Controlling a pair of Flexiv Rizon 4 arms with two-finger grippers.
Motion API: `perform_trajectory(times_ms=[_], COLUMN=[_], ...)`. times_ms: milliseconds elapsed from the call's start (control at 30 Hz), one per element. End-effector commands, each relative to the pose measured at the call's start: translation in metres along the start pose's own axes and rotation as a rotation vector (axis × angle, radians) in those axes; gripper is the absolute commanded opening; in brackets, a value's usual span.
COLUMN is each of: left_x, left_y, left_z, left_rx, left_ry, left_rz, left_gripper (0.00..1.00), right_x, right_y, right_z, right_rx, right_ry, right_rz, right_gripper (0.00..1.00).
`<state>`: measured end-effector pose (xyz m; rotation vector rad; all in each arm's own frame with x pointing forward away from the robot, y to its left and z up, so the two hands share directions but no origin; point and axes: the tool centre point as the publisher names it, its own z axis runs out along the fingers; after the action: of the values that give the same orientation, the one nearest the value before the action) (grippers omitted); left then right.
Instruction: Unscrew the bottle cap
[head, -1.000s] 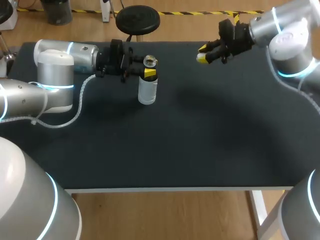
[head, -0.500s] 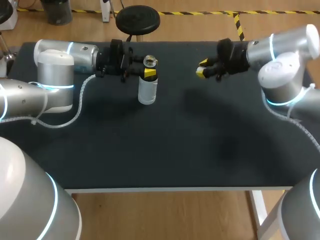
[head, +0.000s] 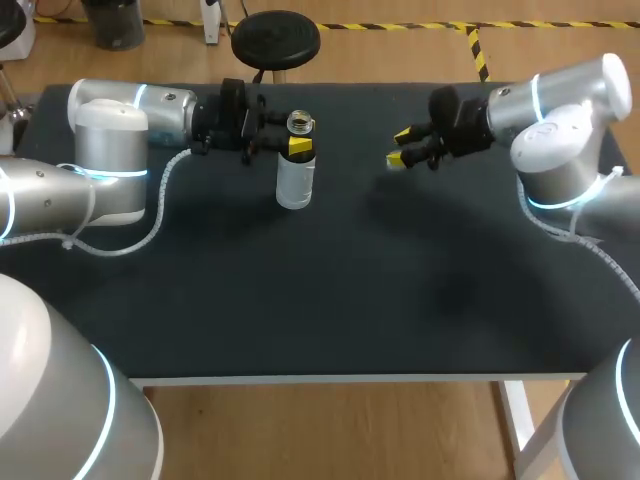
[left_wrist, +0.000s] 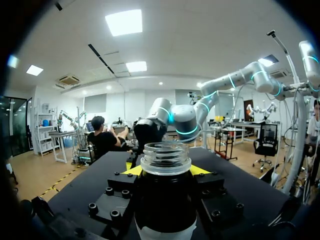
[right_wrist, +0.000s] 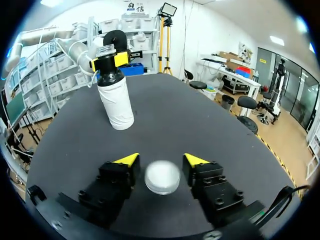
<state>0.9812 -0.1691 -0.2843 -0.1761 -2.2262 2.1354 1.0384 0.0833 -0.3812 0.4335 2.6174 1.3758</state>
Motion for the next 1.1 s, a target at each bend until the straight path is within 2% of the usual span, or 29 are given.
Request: perform_trajectory(times_ms=[33, 400, 433, 500, 533, 733, 1100], left_x=[-0.0019, -0.0019, -0.0019, -0.0019, -0.0019, -0.0019, -0.0019], left_y=[0.0022, 0.0022, 0.0022, 0.0022, 0.0022, 0.0022, 0.0022], left_z=[-0.0004, -0.0004, -0.0004, -0.0004, -0.0004, -0.0004, -0.0004], left_rx=[0.002, 0.002, 0.002, 0.002, 0.002, 0.002, 0.002], left_ry=[0.006, 0.006, 0.006, 0.006, 0.006, 0.006, 0.006], left_rz=[0.001, 0.001, 0.001, 0.001, 0.001, 0.001, 0.001], left_gripper=[0.0, 0.0, 0.11, 0.53, 1.0, 1.0, 1.0], right_x=[-0.0036, -0.0051, -0.0052, -0.0052, -0.0053, -0.0073, -0.0073], right_y=[0.0012, 0.0045, 0.0045, 0.0045, 0.0045, 0.0075, 0.0075], right_z=[0.0002, -0.0007, -0.0007, -0.0005, -0.0004, -0.0016, -0.0016], right_rx=[0.007, 0.013, 0.013, 0.011, 0.011, -0.02, -0.02], right_ry=[0.009, 0.005, 0.006, 0.007, 0.007, 0.027, 0.027], right_rz=[0.001, -0.007, -0.007, -0.006, -0.006, -0.009, -0.009], right_gripper=[1.0, 1.0, 1.0, 1.0, 1.0, 1.0, 1.0])
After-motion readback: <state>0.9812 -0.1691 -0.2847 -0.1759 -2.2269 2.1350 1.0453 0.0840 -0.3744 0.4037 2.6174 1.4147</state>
